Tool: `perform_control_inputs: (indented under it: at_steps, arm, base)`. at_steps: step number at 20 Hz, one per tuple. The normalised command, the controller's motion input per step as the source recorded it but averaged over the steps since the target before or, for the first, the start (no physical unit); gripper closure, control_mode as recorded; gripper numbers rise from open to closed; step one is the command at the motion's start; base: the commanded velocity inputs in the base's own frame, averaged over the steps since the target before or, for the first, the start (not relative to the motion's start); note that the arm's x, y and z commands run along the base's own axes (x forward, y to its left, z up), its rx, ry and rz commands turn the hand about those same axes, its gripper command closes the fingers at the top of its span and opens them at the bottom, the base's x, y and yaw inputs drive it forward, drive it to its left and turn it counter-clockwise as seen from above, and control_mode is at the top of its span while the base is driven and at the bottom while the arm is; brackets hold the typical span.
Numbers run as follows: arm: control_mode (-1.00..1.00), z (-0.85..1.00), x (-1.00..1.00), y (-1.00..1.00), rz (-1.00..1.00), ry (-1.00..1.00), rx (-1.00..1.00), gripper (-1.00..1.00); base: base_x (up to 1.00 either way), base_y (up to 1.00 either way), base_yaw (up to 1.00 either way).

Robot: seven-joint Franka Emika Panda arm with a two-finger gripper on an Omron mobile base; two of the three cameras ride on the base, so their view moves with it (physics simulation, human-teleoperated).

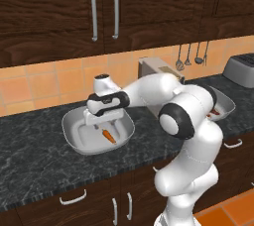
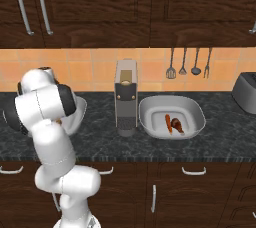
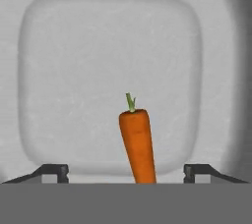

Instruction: Place one carrot and one chicken drumstick in each tupperware on the nearby counter, to pack two identical lunches.

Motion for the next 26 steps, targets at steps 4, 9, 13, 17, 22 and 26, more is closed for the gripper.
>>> perform_control_inputs:
  at_steps: [4,9,13,17,22,26]
  arm:
    - [-1.0,0.34,-1.0,-0.28,0.0,0.0,0.0,-1.0]
    - [-1.0,0.46,-1.0,-0.59,0.0,0.0,0.01,-1.0]
    - [-1.0,0.39,-1.0,-0.94,0.02,0.01,0.02,-1.0]
    - [-1.0,0.12,-1.0,-0.99,0.05,0.01,0.03,-1.0]
    - [-1.0,0.13,-1.0,-0.98,0.03,-0.06,0.03,-1.0]
    - [-1.0,0.93,-0.73,-0.56,-0.02,0.03,0.01,-1.0]
  base:
    - [0.0,0.0,0.0]
    - [0.0,0.0,0.0]
    - [0.0,0.0,0.0]
    - [0.0,0.0,0.0]
    - [0.0,0.0,0.0]
    - [0.0,0.0,0.0]
